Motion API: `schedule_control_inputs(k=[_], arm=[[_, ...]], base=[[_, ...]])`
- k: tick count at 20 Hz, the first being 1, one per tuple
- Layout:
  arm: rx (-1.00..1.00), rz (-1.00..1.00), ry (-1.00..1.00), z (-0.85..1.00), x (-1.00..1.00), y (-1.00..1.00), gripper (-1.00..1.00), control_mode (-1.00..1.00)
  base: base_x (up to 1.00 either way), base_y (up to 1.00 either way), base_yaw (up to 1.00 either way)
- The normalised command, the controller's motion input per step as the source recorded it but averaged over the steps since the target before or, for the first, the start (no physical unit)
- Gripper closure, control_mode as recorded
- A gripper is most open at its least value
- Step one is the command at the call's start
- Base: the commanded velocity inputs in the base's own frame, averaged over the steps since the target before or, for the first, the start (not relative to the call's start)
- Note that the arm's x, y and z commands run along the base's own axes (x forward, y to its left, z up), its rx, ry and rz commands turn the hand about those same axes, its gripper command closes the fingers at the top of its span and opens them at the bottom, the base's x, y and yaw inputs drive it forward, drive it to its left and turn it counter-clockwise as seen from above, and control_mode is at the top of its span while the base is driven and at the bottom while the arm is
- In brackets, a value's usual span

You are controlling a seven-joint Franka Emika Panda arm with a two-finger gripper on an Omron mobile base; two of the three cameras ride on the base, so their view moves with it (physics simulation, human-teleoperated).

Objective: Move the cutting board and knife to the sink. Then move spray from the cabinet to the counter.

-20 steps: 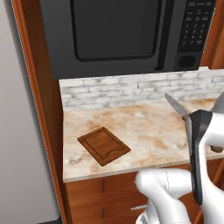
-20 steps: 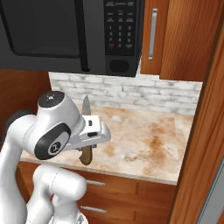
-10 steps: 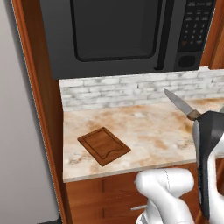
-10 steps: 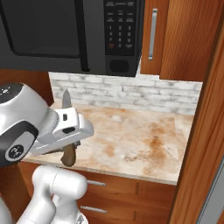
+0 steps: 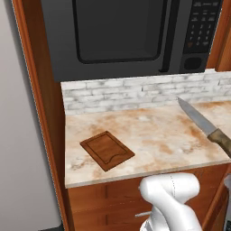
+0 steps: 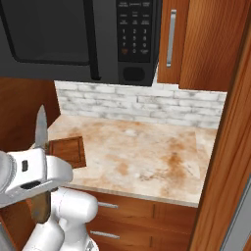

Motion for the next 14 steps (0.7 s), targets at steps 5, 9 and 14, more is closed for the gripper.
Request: schedule_control_inputs(k=[5,9,14], arm=[[0.0,0.01,-0.06,0.02,-0.3,0.54,1.0,-1.0],[0.01,0.02,0.14,0.47,0.99,0.05,1.0,-1.0],[0.0,0.06,0.22,0.76,0.62,0.0,1.0,-1.0]], base=[[0.0,0.0,0.0],[0.0,0.0,0.0],[0.0,0.0,0.0]])
